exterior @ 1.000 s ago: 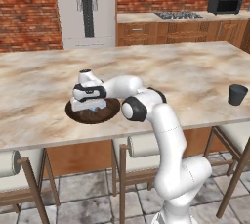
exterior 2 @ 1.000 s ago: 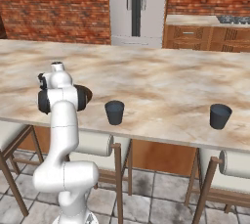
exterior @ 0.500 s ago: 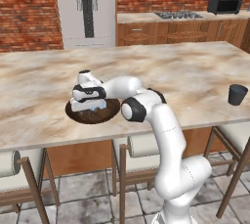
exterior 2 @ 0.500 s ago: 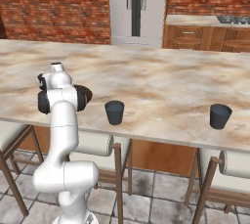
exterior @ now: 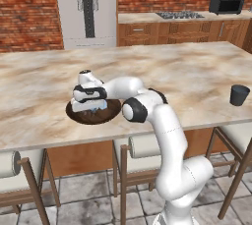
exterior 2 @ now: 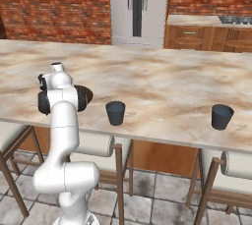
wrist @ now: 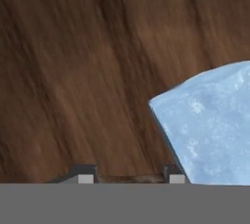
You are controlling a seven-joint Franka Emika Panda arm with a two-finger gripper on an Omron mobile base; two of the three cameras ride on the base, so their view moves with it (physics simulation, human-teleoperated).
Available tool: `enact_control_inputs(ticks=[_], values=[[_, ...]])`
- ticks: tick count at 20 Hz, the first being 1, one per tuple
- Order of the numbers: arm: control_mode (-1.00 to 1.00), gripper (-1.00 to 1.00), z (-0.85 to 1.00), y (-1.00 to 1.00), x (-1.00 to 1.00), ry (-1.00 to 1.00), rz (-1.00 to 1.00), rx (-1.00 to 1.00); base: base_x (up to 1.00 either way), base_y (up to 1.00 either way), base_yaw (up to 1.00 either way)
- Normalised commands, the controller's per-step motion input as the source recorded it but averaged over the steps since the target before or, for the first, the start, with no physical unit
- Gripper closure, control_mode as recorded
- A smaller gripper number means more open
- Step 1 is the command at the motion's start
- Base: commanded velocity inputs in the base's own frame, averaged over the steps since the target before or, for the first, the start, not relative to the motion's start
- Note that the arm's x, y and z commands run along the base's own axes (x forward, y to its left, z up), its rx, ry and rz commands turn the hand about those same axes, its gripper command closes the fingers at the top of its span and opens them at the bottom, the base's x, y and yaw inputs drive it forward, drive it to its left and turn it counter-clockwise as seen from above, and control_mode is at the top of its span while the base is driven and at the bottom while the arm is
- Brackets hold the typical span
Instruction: There are four ice cubes in the ice bowl. Place two ice cubes in each glass of water.
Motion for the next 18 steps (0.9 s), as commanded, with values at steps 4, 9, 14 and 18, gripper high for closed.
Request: enact_control_inputs(ticks=[4, 9, 14, 18], values=[[-1.00, 1.00, 0.00, -0.02, -0.01, 0.00, 0.00, 0.00, 0.00, 0.00, 0.00], [-1.00, 1.00, 0.27, -0.32, -0.20, 0.00, -0.03, 0.00, 0.00, 0.00, 0.00], [-1.00, 1.00, 0.45, -0.59, -0.20, 0.00, -0.06, 0.00, 0.00, 0.00, 0.00], [-1.00, 1.00, 0.50, -0.77, -0.22, 0.00, -0.13, 0.00, 0.00, 0.00, 0.00]])
